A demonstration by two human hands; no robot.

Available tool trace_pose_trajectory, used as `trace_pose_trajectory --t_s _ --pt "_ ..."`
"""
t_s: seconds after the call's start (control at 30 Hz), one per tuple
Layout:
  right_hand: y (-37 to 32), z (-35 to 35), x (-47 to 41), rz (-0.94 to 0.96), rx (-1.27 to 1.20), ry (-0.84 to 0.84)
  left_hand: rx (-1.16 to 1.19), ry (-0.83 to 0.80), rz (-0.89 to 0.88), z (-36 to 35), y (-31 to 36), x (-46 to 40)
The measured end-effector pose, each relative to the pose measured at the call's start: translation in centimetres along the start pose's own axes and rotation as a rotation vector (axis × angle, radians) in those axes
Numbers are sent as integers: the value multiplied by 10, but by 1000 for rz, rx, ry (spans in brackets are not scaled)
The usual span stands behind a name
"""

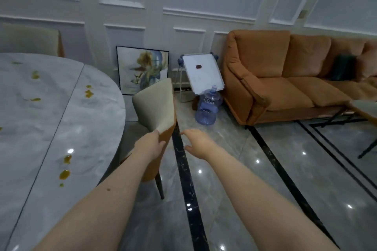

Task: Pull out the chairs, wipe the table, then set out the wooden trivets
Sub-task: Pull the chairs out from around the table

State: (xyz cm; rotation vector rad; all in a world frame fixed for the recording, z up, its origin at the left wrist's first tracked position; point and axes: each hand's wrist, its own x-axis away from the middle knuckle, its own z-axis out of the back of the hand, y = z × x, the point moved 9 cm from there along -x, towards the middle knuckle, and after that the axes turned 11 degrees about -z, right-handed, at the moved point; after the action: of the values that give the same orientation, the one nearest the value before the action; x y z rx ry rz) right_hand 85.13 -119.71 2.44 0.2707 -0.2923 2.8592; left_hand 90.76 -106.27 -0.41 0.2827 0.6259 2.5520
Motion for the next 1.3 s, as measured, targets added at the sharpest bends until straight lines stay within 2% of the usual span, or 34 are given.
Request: trace_pose_trajectory --t_s 0.2,0.43,0.57,0.63,0.7,0.87,1.03,1.17,1.3 --pt "15 27 -102 204 73 -26 6 50 147 -6 5 -80" --pt "-5 27 -207 384 176 -113 129 79 306 -8 -24 -148" --pt "-24 22 -260 489 325 -136 390 152 395 -12 -46 -181" --pt "-35 12 -286 550 393 -170 562 105 446 -24 -54 -198" --pt "-39 1 -307 594 465 -197 628 25 493 -36 -59 -210" --pt "-48 -20 -339 719 669 -255 660 -94 581 -56 -63 -221" --pt "-56 -32 -357 891 853 -283 725 -140 696 -62 -64 -228" --pt "-60 -42 -364 1055 862 -327 702 -156 775 -65 -64 -232" --pt "-59 -45 -371 1205 802 -388 636 -67 871 -63 -56 -229"
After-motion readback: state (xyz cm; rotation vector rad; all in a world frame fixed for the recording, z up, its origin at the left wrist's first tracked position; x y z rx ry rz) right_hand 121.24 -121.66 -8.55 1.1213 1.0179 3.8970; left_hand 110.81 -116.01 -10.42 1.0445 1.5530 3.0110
